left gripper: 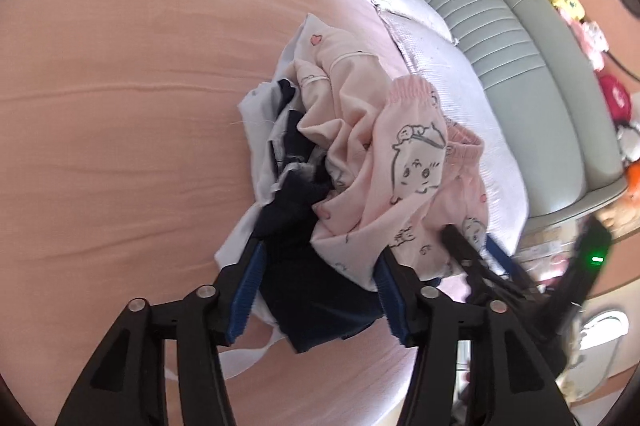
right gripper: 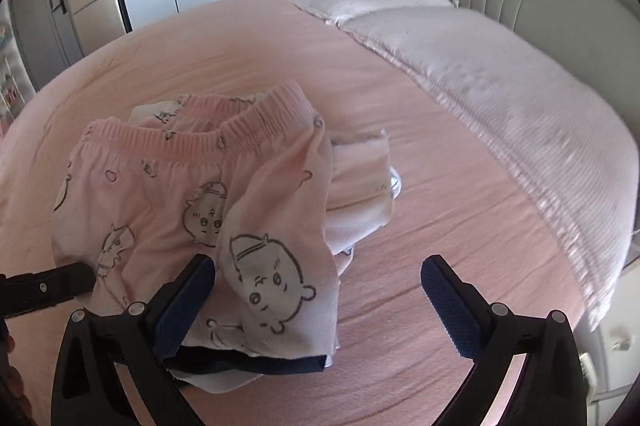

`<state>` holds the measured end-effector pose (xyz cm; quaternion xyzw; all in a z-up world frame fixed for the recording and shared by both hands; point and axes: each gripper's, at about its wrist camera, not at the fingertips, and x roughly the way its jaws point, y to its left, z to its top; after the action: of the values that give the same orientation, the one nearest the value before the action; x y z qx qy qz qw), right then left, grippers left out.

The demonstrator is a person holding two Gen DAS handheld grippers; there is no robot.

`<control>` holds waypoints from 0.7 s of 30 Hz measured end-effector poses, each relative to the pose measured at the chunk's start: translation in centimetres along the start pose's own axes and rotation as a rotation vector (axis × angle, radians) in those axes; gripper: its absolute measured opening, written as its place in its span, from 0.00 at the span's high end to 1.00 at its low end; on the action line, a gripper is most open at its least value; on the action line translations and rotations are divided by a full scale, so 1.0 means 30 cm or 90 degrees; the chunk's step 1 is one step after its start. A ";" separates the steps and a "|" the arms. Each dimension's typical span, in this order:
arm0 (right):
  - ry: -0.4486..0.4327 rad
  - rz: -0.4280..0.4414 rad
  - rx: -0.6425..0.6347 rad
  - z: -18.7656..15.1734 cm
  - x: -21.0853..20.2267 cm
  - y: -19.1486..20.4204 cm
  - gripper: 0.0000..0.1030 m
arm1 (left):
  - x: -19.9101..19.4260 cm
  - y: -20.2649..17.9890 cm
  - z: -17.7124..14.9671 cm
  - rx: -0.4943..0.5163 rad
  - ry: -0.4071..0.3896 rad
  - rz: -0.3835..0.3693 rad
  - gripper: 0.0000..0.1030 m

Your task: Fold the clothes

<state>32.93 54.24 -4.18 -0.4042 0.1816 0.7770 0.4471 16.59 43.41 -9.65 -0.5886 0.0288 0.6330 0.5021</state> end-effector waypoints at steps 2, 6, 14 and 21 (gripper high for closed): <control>-0.018 -0.014 -0.038 0.006 -0.051 0.033 0.00 | -0.015 -0.008 0.006 0.020 -0.008 0.031 0.22; -0.059 -0.019 -0.082 0.012 -0.151 0.097 0.00 | -0.062 -0.038 -0.007 0.055 -0.032 0.070 0.22; -0.130 -0.025 -0.145 0.069 -0.305 0.246 0.00 | -0.229 -0.088 -0.016 0.126 -0.126 0.095 0.21; -0.130 -0.027 -0.181 0.035 -0.408 0.345 0.00 | -0.381 -0.008 -0.104 0.149 -0.173 0.067 0.18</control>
<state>27.08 42.67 5.31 -0.3862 0.0150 0.8222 0.4179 16.74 34.70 -1.62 -0.4332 0.0647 0.7242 0.5326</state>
